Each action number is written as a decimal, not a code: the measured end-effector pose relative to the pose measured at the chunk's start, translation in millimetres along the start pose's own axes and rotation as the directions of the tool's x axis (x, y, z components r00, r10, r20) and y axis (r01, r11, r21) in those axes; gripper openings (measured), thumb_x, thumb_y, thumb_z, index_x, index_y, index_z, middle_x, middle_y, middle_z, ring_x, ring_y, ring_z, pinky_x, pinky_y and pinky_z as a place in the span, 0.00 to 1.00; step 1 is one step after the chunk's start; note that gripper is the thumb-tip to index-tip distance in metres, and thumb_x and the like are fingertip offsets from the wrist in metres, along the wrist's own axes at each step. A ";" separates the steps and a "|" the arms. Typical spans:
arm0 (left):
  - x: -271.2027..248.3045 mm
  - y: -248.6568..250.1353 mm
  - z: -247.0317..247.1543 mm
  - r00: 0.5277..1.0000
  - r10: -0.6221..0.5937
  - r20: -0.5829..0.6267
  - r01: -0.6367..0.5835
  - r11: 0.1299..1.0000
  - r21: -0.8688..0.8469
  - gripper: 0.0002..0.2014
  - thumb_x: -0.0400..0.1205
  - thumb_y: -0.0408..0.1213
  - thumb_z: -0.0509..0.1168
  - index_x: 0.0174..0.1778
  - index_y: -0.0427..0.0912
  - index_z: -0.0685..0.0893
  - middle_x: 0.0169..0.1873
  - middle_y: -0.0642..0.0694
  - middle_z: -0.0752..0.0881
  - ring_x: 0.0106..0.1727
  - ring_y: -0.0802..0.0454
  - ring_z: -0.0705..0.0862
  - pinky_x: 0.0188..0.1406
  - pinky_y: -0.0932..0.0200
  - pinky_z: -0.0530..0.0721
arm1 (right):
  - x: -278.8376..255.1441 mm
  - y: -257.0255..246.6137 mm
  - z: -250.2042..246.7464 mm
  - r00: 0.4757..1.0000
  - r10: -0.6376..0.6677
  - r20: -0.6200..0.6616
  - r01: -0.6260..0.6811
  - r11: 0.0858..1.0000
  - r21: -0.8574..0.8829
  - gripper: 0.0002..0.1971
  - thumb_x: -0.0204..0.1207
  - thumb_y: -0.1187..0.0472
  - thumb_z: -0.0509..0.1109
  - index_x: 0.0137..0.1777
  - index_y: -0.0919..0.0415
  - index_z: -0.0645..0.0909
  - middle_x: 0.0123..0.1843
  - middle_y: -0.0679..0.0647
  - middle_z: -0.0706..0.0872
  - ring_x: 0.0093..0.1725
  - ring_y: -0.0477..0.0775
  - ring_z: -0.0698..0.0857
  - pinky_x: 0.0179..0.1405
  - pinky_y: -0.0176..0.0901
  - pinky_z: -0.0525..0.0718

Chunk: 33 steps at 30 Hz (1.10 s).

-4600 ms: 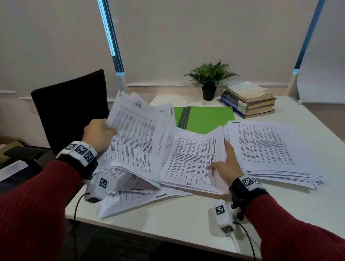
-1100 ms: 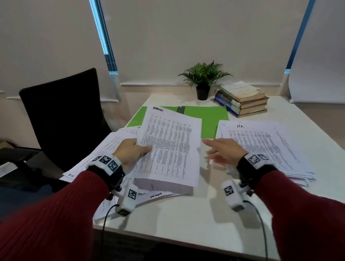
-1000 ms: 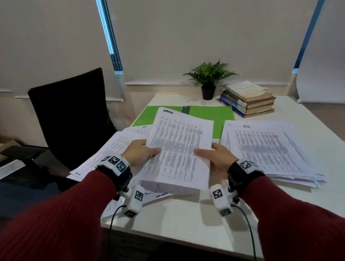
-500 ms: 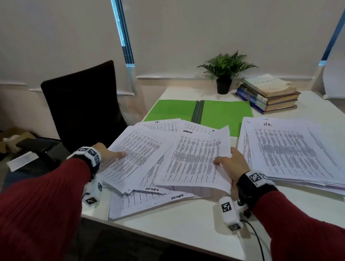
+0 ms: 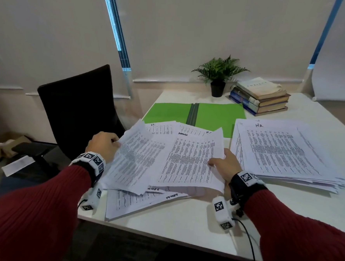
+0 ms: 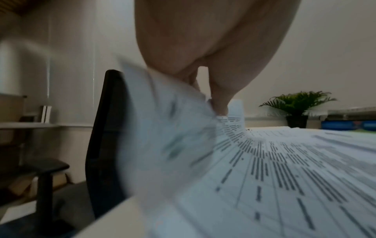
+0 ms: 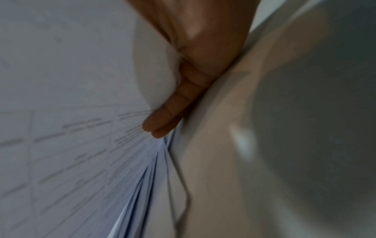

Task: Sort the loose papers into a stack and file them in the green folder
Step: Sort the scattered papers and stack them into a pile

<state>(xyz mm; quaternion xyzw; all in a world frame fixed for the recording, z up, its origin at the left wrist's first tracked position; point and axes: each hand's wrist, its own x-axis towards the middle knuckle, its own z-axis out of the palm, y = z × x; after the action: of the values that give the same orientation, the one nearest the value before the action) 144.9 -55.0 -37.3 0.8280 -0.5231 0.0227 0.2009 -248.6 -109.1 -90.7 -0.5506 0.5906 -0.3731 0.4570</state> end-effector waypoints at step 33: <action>3.0 100.8 -13.5 0.975 -0.169 0.144 0.209 0.485 -0.849 0.10 0.89 0.40 0.70 0.47 0.39 0.92 0.51 0.38 0.96 0.54 0.36 0.95 0.59 0.33 0.93 | -5.1 -1.3 1.1 0.999 -0.007 0.034 0.002 0.990 0.144 0.27 0.78 0.77 0.68 0.76 0.58 0.74 0.51 0.52 0.87 0.46 0.49 0.85 0.38 0.39 0.80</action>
<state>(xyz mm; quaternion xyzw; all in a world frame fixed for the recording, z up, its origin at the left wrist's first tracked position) 60.3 -90.2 6.9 0.6716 -0.3748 -0.2784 0.5754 -247.3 -104.1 -89.2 -0.5240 0.5528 -0.4062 0.5048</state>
